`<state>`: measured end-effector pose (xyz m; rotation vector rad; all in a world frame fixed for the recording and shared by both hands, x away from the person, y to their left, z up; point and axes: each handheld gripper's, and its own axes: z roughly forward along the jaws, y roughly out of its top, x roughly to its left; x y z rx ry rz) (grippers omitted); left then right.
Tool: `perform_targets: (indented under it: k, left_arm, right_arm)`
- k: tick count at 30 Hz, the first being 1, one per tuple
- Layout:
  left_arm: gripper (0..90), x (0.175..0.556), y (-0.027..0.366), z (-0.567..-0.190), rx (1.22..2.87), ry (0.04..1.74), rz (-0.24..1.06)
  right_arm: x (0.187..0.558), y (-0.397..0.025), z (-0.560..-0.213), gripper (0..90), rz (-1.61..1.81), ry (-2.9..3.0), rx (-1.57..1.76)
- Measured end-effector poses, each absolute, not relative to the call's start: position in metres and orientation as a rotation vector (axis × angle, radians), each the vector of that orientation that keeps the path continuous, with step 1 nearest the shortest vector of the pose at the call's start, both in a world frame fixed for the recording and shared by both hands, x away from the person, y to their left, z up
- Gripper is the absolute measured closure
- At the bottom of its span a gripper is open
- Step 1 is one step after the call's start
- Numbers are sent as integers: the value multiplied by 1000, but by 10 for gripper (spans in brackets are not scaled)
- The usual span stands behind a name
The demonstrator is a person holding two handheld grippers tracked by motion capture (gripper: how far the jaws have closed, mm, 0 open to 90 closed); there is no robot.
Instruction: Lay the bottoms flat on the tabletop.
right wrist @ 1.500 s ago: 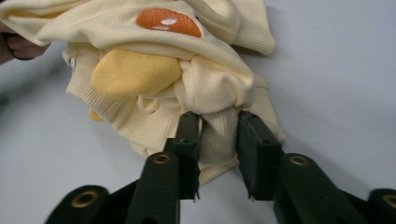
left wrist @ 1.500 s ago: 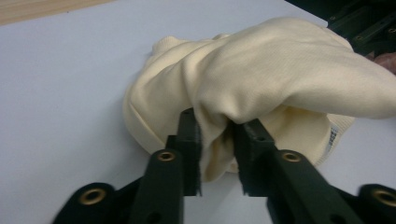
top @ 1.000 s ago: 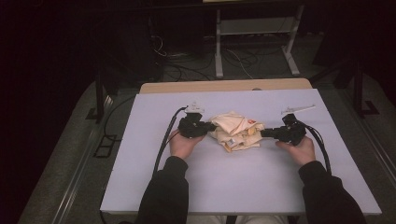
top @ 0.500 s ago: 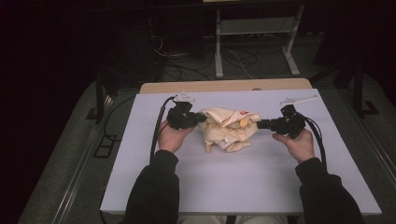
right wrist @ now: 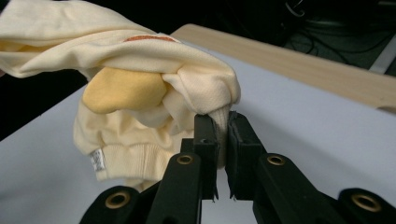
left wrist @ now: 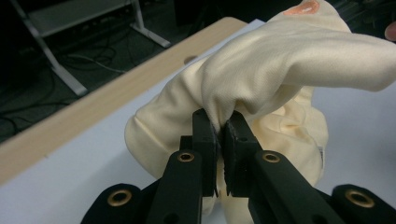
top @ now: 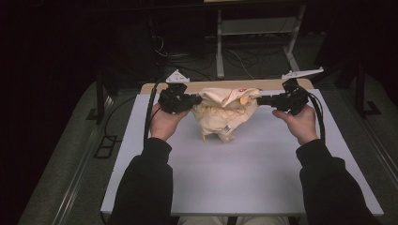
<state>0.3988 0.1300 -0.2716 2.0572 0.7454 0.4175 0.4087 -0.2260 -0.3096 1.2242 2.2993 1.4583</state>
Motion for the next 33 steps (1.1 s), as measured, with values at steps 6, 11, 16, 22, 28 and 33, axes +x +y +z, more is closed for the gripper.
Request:
perform_targets:
  k: [6, 11, 16, 22, 28, 33]
  left_arm:
    - [834, 398, 121, -244, 2074, 698, 472]
    - [834, 397, 113, -244, 2044, 683, 444]
    - [833, 396, 106, -269, 2054, 685, 383]
    - [833, 397, 99, -288, 2072, 687, 336]
    - [833, 393, 92, -295, 2064, 678, 315]
    - [832, 391, 85, -306, 2072, 675, 292]
  right_arm:
    - [412, -231, -284, 825, 1453, 2257, 1208]
    - [410, -241, -270, 825, 1450, 2227, 1204]
    - [411, -246, -286, 825, 1368, 2254, 1237]
    - [413, -251, -302, 824, 1342, 2267, 1277]
    - [413, -256, -315, 824, 1348, 2267, 1305]
    - [415, -259, -330, 824, 1336, 2267, 1346]
